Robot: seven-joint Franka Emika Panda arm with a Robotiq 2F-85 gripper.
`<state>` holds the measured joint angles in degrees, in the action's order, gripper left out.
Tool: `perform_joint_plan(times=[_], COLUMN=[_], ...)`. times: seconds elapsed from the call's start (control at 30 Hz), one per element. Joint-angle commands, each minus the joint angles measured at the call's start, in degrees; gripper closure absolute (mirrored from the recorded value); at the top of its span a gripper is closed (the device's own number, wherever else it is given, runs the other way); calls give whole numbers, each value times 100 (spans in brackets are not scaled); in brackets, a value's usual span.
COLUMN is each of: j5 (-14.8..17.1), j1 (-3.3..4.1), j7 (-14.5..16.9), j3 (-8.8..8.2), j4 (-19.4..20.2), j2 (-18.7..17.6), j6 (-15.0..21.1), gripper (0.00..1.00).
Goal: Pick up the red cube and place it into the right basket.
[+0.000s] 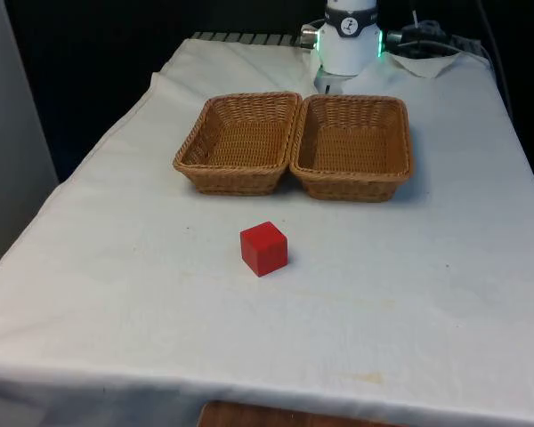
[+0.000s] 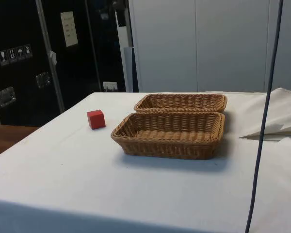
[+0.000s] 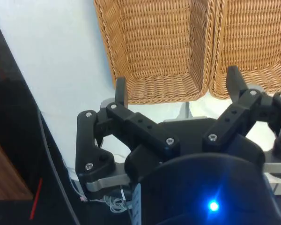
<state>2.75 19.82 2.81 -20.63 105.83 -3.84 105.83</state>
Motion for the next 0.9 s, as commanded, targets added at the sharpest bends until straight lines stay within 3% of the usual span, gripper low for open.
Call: perform_joint_plan(times=[0.0,0.1,0.87], j5=[0,23,115], j1=[0,-11,-52], j7=[-17,-97,-378], j3=[6,0,-23], j4=[-6,-138,-367], j2=[-17,-223,-859], j6=[11,86,814], gripper=[0,0,0])
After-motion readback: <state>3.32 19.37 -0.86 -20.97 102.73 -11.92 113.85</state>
